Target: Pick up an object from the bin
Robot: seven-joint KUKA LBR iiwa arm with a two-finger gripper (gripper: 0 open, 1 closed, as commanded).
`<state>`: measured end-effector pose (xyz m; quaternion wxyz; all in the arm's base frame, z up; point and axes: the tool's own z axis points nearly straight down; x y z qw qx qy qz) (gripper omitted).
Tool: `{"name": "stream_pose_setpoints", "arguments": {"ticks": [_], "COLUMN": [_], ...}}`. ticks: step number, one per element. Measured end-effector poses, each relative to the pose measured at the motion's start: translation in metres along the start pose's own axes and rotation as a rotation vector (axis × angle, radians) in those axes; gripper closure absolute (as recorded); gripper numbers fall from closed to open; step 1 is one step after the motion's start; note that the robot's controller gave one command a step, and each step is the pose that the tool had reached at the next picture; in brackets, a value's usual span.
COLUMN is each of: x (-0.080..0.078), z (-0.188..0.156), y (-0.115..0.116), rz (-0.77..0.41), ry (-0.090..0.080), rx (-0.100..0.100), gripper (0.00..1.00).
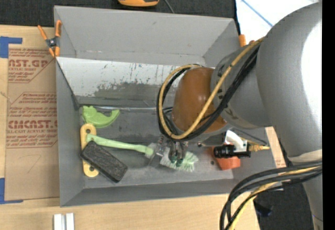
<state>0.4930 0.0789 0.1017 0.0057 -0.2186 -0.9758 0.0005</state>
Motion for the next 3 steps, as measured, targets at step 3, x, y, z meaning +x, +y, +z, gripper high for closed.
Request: {"name": "stream_pose_setpoints", "arguments": {"ticks": [3], "x": [0.001], "z": [-0.062], "y": [0.001], "rz": [-0.002], "ry": [0.001], "rx": [-0.001], "gripper": [1.0]}}
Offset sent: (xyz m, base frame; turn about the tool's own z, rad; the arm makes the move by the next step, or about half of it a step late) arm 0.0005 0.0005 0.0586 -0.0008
